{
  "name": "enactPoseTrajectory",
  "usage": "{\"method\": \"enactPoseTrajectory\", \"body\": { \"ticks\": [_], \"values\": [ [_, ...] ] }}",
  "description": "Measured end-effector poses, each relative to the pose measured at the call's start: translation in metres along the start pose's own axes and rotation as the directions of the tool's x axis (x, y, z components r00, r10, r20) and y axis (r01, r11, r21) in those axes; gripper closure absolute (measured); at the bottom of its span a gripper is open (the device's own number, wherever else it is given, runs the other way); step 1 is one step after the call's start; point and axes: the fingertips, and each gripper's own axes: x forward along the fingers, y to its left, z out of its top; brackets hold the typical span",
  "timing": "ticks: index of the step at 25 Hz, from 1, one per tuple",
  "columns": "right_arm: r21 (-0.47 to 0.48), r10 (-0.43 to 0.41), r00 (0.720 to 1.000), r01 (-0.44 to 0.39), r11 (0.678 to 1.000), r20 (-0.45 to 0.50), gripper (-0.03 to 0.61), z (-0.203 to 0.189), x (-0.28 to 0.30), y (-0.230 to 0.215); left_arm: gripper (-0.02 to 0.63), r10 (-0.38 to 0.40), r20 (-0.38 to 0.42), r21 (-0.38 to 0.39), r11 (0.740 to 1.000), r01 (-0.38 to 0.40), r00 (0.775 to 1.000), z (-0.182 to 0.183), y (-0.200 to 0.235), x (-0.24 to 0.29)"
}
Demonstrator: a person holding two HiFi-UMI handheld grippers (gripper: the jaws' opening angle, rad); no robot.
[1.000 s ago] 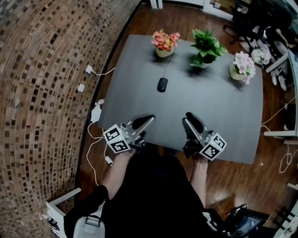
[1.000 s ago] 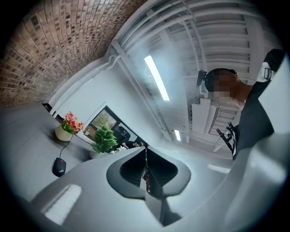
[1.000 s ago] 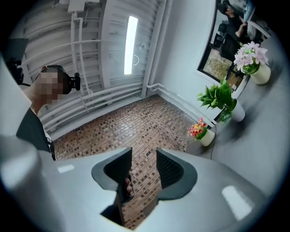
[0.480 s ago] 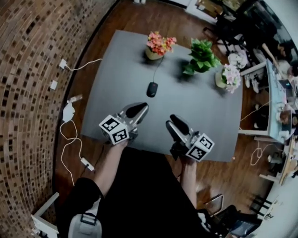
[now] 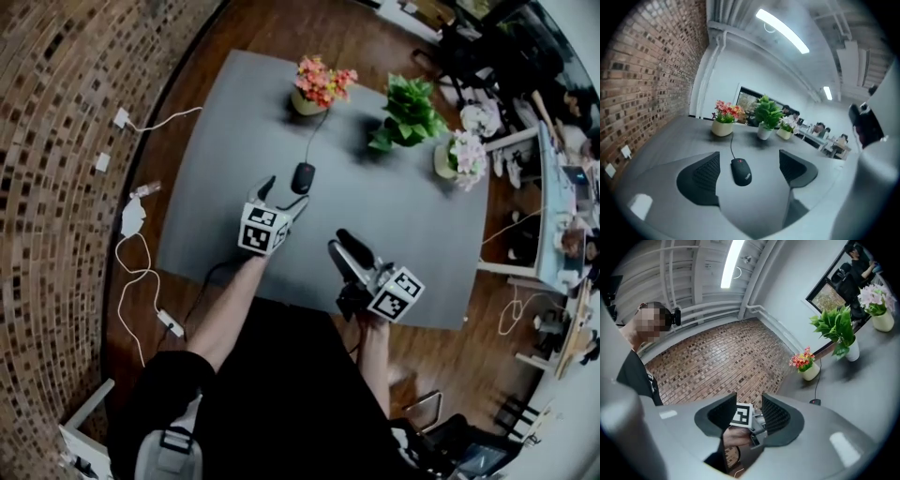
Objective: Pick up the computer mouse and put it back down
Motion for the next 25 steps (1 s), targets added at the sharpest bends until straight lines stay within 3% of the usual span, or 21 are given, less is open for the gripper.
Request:
{"method": "enactPoseTrajectory", "body": {
  "ticks": [4,9,16,20,21,22,25],
  "values": [
    [-0.009,0.024,0.999,-0.024,1.0,0.029,0.434,0.018,-0.016,-0.013,0.229,0.14,-0.093,0.092,0.987,-0.132,0.986,-0.025,0.007,0.065],
    [0.024,0.003,0.996,-0.005,1.0,0.09,0.434,0.029,-0.052,-0.041,0.229,0.251,-0.253,0.058,0.968,-0.245,0.934,-0.075,0.028,0.123],
    [0.067,-0.056,0.986,0.046,0.997,0.159,0.436,0.039,-0.103,-0.085,0.229,0.301,-0.372,0.131,0.953,-0.272,0.878,-0.095,0.047,0.161],
    [0.067,-0.062,0.984,0.052,0.996,0.168,0.436,0.045,-0.114,-0.095,0.229,0.283,-0.406,0.138,0.959,-0.248,0.869,-0.106,0.043,0.168],
    [0.063,-0.058,0.984,0.048,0.997,0.168,0.434,0.047,-0.115,-0.095,0.245,0.282,-0.411,0.139,0.959,-0.246,0.867,-0.107,0.044,0.167],
    [0.056,-0.052,0.985,0.043,0.997,0.167,0.436,0.049,-0.114,-0.093,0.323,0.288,-0.415,0.15,0.957,-0.247,0.863,-0.105,0.046,0.165],
    [0.042,-0.036,0.986,0.03,0.999,0.16,0.434,0.049,-0.112,-0.088,0.325,0.304,-0.437,0.157,0.952,-0.261,0.847,-0.102,0.054,0.156]
  ]
}}
